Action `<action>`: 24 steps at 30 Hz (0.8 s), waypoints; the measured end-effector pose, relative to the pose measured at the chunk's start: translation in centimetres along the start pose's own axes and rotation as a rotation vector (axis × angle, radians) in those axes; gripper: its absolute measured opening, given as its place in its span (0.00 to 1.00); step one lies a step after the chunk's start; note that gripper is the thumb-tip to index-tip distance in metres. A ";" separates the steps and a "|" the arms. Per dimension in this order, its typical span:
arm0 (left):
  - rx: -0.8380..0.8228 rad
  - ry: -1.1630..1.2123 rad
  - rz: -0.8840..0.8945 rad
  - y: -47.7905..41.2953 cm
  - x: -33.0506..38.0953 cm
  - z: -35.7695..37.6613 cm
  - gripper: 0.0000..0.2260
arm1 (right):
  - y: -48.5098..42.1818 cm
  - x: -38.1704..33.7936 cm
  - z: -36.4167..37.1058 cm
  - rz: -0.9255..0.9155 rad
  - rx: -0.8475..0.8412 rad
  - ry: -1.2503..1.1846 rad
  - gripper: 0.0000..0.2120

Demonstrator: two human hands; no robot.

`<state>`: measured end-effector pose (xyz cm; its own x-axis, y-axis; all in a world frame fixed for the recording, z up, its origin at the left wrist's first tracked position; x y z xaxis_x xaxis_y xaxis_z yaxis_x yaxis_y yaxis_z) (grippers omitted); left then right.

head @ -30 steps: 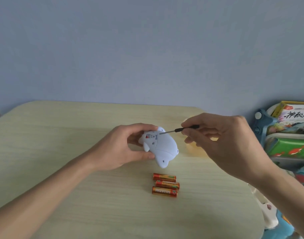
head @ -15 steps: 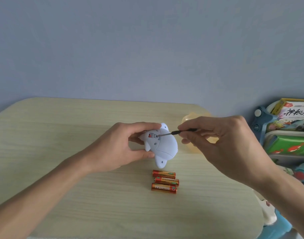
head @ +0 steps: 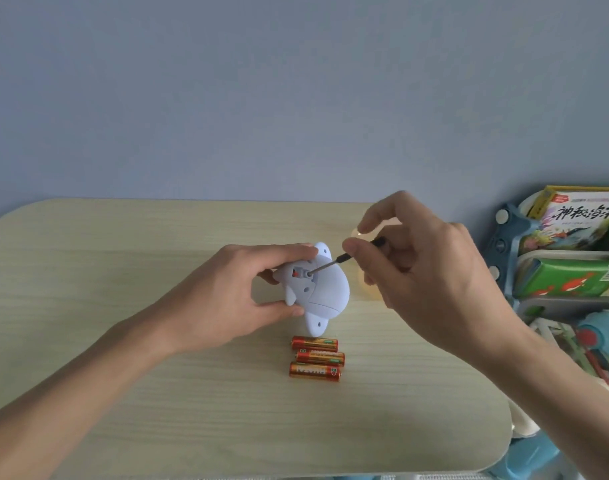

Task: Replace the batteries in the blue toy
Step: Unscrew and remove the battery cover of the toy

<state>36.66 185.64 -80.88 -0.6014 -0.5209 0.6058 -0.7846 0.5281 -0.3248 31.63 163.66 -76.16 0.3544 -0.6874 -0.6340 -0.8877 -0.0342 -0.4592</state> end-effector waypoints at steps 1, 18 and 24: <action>0.003 -0.002 -0.005 0.0 -0.1 0.0 0.30 | 0.1 0.3 0.0 0.016 -0.015 -0.023 0.07; 0.033 -0.026 0.011 -0.4 -0.6 -0.3 0.30 | 0.1 0.7 -0.2 0.023 -0.113 -0.062 0.03; 0.047 -0.026 0.035 -0.5 -0.6 -0.2 0.33 | 0.4 1.2 -0.7 0.054 -0.100 -0.175 0.03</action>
<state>37.45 185.84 -80.93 -0.6319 -0.5204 0.5743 -0.7688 0.5146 -0.3796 31.54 162.32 -76.65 0.3434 -0.5536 -0.7587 -0.9285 -0.0787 -0.3628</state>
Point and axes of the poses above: each hand's wrist, its own y-axis away from the middle knuckle, its own z-axis out of the palm, x = y × z, the point moved 3 cm from there along -y, towards the middle knuckle
